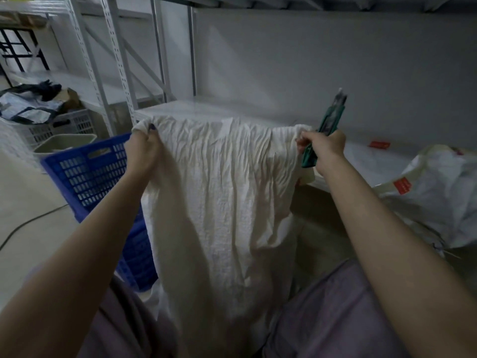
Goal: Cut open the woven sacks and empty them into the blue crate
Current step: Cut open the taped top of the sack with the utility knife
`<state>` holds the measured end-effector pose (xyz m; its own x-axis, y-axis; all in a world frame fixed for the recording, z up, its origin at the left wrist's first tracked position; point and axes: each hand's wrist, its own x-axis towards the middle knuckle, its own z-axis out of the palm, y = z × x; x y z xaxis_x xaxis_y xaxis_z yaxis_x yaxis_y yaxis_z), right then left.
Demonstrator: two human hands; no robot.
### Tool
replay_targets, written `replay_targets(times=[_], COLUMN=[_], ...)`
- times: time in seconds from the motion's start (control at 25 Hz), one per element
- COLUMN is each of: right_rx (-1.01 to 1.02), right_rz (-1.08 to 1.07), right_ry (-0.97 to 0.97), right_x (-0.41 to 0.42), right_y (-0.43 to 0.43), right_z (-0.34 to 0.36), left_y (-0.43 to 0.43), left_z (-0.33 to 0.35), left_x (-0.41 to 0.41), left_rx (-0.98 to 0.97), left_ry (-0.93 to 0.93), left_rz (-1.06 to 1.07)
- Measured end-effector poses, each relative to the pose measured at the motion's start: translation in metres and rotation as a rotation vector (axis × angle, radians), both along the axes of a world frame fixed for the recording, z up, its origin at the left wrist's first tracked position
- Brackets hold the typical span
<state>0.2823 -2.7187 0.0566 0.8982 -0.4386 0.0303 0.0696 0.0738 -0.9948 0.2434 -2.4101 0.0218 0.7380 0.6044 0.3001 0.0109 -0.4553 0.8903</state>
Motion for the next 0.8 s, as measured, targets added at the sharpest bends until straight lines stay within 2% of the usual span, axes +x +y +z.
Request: replay_targets(times=[0.12,0.2,0.24,0.36,0.44,0.52,0.6,0.68,0.8], right_rx=[0.020,0.030,0.021,0.016,0.008,-0.047,-0.152,-0.252,-0.305], right_rz=[-0.184,-0.122,-0.039,0.287,0.532,0.761,0.891,0.788,0.447], right_ry=[-0.071,-0.068,-0.049,-0.040,-0.048,-0.044,-0.063,-0.077,0.044], right_x=[-0.004,-0.006,-0.007,-0.020,-0.032,-0.044,-0.051,-0.051,-0.039], right_y=[-0.018,-0.022,-0.018,0.016,0.045,0.065,0.065,0.055,0.032], right_z=[0.014,0.020,0.020,0.012,0.005,-0.002,-0.011,-0.022,-0.046], left_y=[0.025,0.030,0.026,-0.005,-0.036,-0.065,-0.077,-0.060,-0.033], left_z=[0.008,0.013,0.012,0.013,0.011,-0.002,-0.020,-0.042,-0.065], left_x=[-0.011,-0.015,-0.014,-0.019,-0.024,-0.025,-0.025,-0.027,-0.032], left_rx=[0.106,0.052,0.009,-0.062,0.022,0.251,0.269,0.029,-0.287], left_ry=[-0.001,-0.046,-0.055,0.037,0.108,0.079,0.033,0.070,0.090], left_rz=[0.180,0.147,0.044,-0.461,-0.694,-0.729,-0.508,-0.391,-0.390])
